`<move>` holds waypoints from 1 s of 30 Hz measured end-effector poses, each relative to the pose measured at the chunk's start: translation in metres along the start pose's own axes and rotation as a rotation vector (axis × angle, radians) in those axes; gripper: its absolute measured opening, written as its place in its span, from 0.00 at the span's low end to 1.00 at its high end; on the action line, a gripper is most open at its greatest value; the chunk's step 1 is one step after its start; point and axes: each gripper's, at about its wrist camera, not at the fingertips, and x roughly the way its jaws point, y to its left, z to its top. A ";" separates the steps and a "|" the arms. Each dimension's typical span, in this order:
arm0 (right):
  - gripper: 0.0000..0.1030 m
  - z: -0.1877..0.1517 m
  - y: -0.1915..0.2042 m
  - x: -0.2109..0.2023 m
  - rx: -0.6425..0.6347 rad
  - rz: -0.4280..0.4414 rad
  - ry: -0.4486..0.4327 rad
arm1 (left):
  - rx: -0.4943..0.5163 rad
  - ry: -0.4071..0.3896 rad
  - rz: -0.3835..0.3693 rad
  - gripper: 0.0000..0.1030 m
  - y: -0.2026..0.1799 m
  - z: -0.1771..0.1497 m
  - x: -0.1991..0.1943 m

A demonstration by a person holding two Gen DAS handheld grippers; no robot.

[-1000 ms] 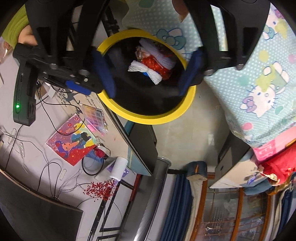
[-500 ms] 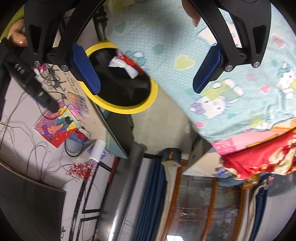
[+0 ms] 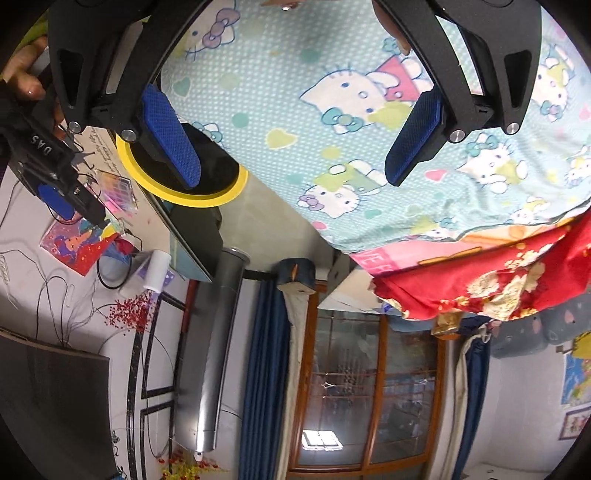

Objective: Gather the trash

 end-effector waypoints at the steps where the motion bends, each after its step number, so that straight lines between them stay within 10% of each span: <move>1: 0.94 -0.002 0.002 0.000 -0.002 0.002 0.002 | 0.000 0.000 0.005 0.89 0.001 -0.001 -0.002; 30: 0.94 -0.013 0.025 0.002 -0.051 0.025 0.020 | -0.028 0.001 0.031 0.89 0.008 -0.014 -0.014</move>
